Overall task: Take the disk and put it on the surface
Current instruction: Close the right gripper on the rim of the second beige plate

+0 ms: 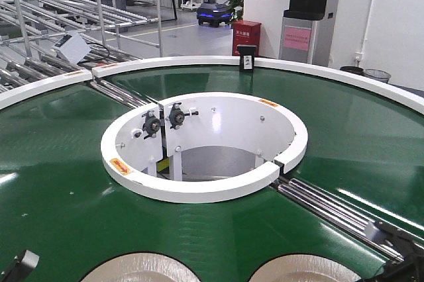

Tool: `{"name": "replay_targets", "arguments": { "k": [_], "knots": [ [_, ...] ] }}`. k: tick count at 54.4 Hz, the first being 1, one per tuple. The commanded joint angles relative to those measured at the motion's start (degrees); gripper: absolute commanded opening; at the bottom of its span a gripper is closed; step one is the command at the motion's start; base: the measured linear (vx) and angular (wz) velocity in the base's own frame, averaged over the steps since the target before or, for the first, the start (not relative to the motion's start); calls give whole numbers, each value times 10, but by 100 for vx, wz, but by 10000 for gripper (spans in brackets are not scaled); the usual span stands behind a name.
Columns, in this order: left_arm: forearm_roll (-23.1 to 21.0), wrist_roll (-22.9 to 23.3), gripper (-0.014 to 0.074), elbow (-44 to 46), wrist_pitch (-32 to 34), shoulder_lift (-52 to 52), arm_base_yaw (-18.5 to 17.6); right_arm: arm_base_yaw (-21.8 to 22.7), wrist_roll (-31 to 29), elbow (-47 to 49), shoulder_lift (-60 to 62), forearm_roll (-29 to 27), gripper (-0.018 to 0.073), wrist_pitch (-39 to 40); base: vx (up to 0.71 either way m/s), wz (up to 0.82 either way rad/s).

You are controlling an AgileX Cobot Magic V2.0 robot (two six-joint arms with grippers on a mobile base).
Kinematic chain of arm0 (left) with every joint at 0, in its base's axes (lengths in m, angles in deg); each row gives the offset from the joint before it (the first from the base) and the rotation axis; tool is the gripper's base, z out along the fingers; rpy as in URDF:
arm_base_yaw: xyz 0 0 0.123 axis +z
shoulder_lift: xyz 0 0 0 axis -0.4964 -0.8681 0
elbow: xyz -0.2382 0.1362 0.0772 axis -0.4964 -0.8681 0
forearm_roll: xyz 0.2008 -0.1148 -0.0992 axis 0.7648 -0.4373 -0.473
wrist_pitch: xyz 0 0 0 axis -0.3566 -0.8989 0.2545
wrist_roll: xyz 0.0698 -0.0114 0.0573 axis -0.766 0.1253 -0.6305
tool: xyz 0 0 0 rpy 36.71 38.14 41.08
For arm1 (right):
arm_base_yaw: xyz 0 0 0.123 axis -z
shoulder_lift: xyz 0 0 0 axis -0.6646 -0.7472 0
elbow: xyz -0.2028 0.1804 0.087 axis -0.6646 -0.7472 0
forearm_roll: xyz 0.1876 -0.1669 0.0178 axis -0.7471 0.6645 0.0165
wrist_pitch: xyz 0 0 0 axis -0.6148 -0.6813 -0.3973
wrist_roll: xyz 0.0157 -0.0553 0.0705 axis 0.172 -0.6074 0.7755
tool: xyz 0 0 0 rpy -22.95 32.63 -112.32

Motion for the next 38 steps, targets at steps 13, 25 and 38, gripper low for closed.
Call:
{"name": "replay_targets", "arguments": {
  "k": [13,25,38],
  "knots": [
    [-60,-3,-4,10,-39,21,0,-8,35,15,23,-35,57,-37,0,0],
    [-65,-2,-4,17,-62,21,0,-8,73,15,57,-45,-12,-55,0,0],
    [-65,3,-1,30,-97,24,0,-8,166,45,150,-107,-8,-60,0,0]
  ]
}}
